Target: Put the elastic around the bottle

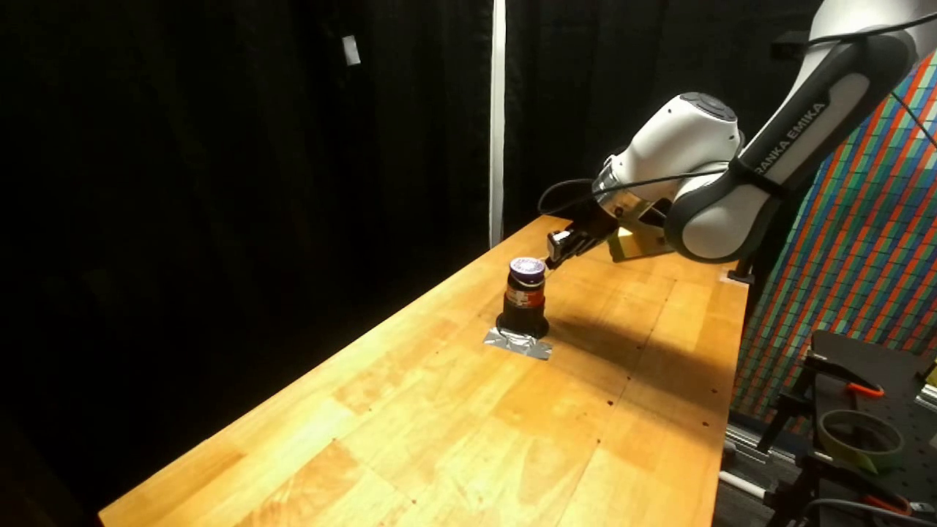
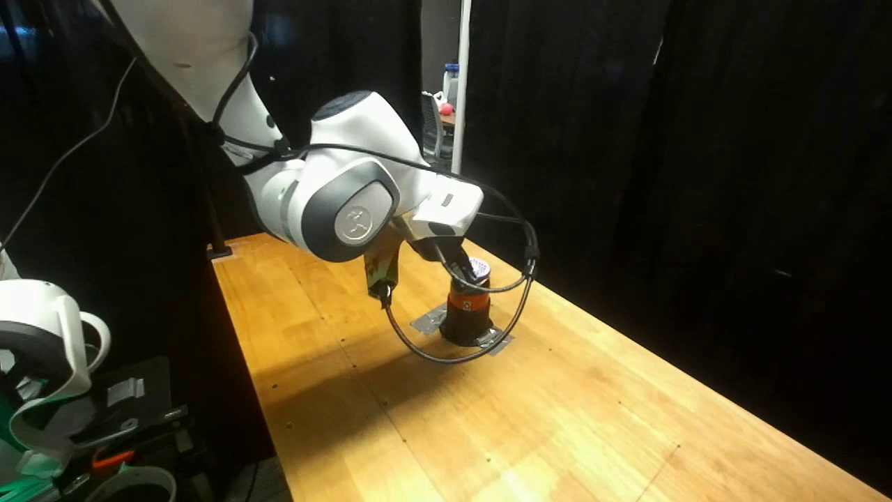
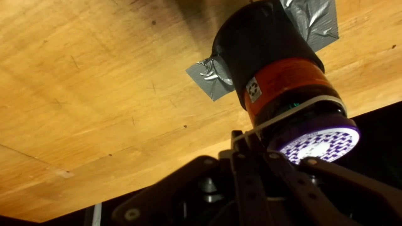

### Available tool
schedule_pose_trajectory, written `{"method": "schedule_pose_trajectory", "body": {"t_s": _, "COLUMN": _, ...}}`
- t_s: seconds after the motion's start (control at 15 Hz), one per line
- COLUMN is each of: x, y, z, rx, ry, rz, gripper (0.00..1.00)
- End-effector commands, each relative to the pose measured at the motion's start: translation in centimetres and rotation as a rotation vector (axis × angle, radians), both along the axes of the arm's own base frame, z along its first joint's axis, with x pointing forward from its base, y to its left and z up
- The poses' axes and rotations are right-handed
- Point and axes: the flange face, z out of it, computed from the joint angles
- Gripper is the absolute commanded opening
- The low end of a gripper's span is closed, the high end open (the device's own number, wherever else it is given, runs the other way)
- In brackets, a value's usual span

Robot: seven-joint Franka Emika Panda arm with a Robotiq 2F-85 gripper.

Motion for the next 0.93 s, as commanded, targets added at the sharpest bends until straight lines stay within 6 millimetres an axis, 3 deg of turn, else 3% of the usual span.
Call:
{"method": "schedule_pose_trajectory", "body": {"t_s": 0.0, "x": -1.6, "y": 1.1, "z": 0.2, "rx": 0.006, "ry": -0.081, "rz": 0.053, "gripper": 0.08}}
{"method": "schedule_pose_trajectory", "body": {"t_s": 0.2, "x": -2.5, "y": 2.3, "z": 0.0, "rx": 0.024, "ry": -0.105, "rz": 0.108, "gripper": 0.09}}
{"method": "schedule_pose_trajectory", "body": {"t_s": 0.87, "x": -5.4, "y": 2.0, "z": 1.1, "rx": 0.045, "ry": -0.289, "rz": 0.2, "gripper": 0.09}}
